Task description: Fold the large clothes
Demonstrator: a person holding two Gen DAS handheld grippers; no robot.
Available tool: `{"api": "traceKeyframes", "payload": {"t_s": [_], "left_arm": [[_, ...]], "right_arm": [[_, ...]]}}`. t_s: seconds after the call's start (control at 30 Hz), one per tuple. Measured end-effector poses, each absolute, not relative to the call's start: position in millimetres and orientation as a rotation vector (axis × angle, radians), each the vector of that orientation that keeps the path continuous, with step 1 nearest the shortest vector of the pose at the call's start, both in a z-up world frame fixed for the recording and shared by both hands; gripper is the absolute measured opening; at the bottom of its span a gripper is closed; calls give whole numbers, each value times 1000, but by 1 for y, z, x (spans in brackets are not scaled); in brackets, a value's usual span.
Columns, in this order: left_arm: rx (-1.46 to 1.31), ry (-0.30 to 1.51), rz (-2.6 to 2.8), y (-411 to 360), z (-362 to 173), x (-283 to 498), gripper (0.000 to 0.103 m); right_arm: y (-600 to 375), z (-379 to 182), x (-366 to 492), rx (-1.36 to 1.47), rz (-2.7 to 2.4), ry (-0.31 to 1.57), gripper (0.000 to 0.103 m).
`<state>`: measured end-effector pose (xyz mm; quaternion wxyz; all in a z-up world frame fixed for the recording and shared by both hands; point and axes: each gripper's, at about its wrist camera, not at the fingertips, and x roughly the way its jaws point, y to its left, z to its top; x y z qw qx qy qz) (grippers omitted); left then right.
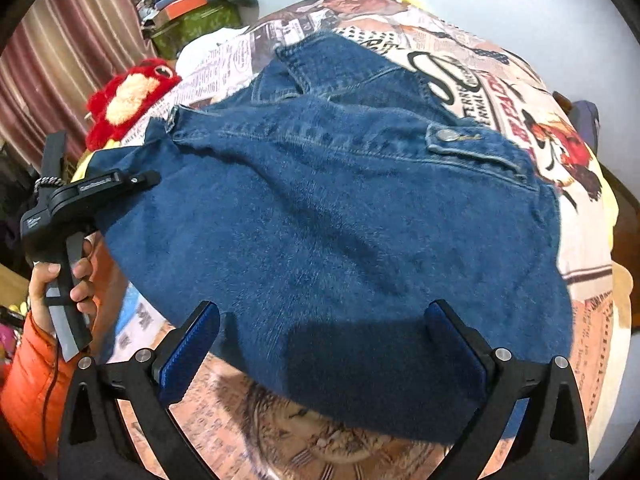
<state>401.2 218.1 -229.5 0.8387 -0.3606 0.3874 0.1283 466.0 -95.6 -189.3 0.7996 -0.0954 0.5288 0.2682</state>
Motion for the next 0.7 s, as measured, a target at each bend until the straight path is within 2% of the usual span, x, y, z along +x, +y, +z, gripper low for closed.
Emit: {"api": "traceKeyframes", "payload": {"t_s": [0.23,0.4,0.53,0.7], "left_arm": [[-539,612,232,188,-139,366,33],[-453,515,193,170,-93,337,33],[-388,506,181,159,-79,332,33],[-331,570,177,146,-88,346,32]], "right_arm": [[-89,-157,463,-180,557,1072,103],[-58,-153,460,-161,607,1063,103],[-16,-172,452,-231,685,1092,103],[15,-210,442,-322,702,1131,103]]}}
